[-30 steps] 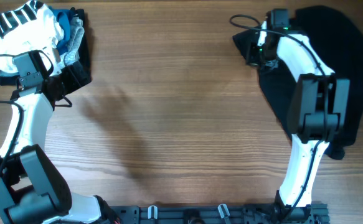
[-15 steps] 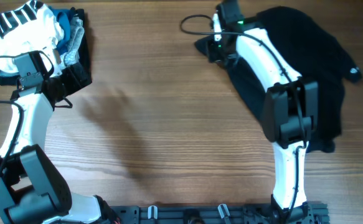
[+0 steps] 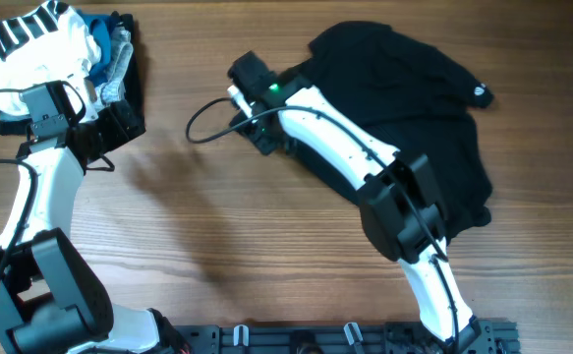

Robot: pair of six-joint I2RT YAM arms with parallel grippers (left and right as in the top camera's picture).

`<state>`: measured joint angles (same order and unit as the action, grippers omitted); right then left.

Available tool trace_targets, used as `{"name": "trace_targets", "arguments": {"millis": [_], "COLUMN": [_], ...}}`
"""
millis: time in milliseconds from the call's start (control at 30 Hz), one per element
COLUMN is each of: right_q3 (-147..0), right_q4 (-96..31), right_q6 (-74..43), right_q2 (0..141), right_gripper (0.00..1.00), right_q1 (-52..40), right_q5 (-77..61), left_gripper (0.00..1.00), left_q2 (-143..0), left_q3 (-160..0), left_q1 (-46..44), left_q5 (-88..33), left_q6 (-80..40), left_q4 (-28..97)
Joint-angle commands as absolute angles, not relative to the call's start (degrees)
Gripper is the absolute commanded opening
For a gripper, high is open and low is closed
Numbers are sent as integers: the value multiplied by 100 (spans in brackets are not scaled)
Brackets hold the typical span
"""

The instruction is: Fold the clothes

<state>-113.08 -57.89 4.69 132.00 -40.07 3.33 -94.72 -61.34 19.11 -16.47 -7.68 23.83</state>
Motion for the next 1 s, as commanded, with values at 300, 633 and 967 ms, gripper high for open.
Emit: {"name": "trace_targets", "arguments": {"millis": [300,633,967], "right_q3": [-11867,-11867,-11867], "right_q4": [-5749,-5763,-5913], "right_q6": [902,735,-401], "right_q2": [12534,12534,12534], "right_gripper": [5,100,91], "right_q1": [-5756,-5774,-3048], "right_q5": [320,325,252], "left_gripper": [100,100,100], "left_q2": [-9504,-9502,-9179], "left_q3": [-6228,-6228,-6228], "left_q1": [1649,1649,906], "left_q5": [-1844,-1844,-1850], "left_q6": [-821,-821,-823], "left_q4": [2362,2340,2340]}}
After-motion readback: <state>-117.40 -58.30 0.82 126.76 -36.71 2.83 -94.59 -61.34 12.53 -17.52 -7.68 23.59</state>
